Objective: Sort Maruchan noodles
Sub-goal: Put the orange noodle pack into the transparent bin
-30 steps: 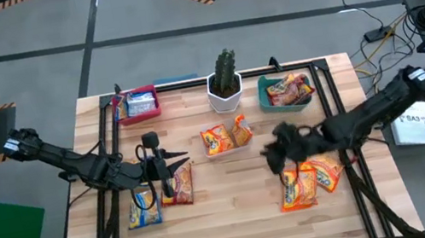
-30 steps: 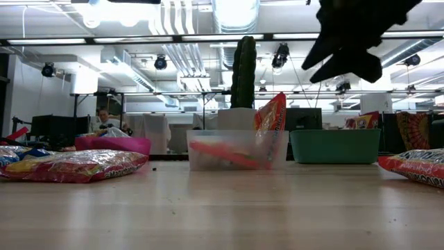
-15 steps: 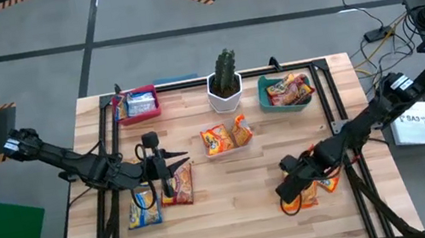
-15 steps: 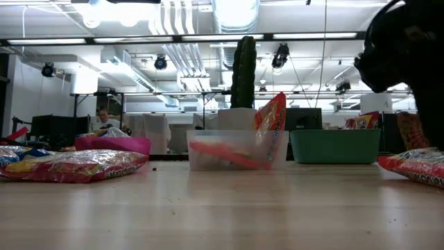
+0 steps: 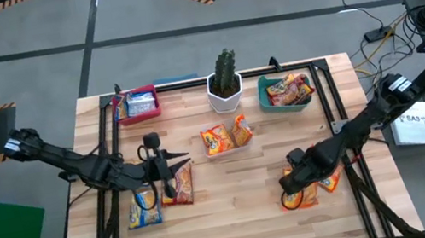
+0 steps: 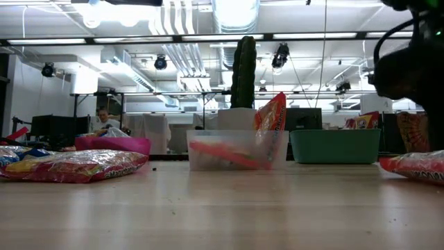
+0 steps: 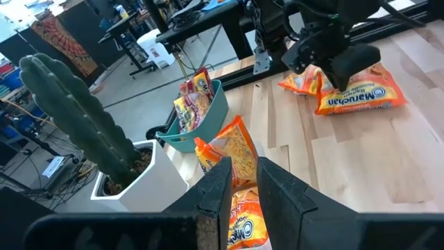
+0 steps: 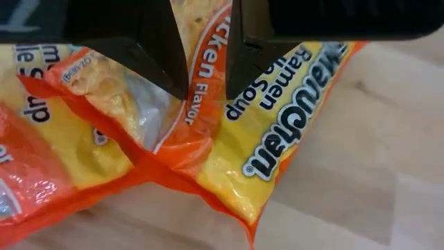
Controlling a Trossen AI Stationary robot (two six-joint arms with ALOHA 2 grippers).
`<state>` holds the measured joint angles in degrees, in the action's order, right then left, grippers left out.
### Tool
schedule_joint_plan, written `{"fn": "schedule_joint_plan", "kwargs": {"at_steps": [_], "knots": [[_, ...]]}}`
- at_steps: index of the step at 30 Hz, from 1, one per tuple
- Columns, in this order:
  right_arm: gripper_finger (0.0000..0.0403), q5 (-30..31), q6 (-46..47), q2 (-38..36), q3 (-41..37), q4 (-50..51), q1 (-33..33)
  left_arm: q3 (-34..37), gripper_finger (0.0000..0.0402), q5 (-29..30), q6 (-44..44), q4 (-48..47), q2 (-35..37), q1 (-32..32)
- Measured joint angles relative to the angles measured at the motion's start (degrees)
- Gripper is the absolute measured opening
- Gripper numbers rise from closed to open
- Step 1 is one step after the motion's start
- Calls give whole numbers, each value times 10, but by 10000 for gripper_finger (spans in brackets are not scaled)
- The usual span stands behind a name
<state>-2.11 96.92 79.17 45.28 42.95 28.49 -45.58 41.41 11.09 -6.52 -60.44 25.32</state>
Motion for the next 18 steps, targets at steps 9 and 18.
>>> {"fn": "schedule_joint_plan", "kwargs": {"at_steps": [9, 18], "knots": [[82, 200, -160, 39, 13, -351, -4, -1, 52, 0, 10, 2, -26, 0], [80, 241, -504, 47, 78, -504, 30, -5, 52, -11, -20, 11, -53, 1]]}}
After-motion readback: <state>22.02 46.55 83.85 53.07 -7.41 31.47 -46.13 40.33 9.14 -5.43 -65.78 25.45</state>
